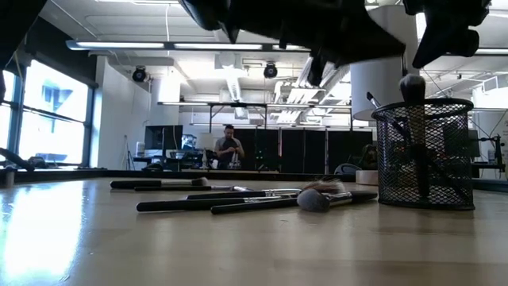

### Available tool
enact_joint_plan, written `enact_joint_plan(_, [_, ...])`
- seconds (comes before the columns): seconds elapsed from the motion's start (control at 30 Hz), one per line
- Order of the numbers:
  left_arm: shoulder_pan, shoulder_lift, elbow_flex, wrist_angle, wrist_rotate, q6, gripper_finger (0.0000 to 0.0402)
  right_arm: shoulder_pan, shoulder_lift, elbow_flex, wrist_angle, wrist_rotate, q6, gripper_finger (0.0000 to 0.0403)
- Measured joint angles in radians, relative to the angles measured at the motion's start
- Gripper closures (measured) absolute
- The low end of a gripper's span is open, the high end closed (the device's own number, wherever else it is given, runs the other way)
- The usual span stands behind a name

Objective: Put items in baskets/containers
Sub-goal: Put the eyeshadow brush into the mesh organizer

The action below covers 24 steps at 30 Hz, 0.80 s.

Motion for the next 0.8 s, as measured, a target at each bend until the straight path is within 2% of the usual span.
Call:
enact_joint_plan(0.2, [0.006, -0.008, 0.005, -0.071, 0.003, -0.057, 0.0376, 0.012, 0.0, 0.0, 0.005, -0.006, -0.014, 0.0401])
enact_joint_plan(0.4, [0.006, -0.012, 0.028, -0.106, 0.08, -0.057, 0.0328, 0.012, 0.0, 0.0, 0.018, -0.007, -0.01, 0.0402])
enact_joint_plan(0.6, [0.021, -0.021, 0.119, -0.356, 0.149, -0.019, 0.0287, 0.012, 0.0, 0.0, 0.031, -0.006, 0.065, 0.0402])
enact_joint_plan(0.8, [0.027, -0.137, 0.192, -0.627, 0.163, 0.092, 0.0297, 0.012, 0.001, 0.0, 0.031, -0.055, 0.065, 0.0402])
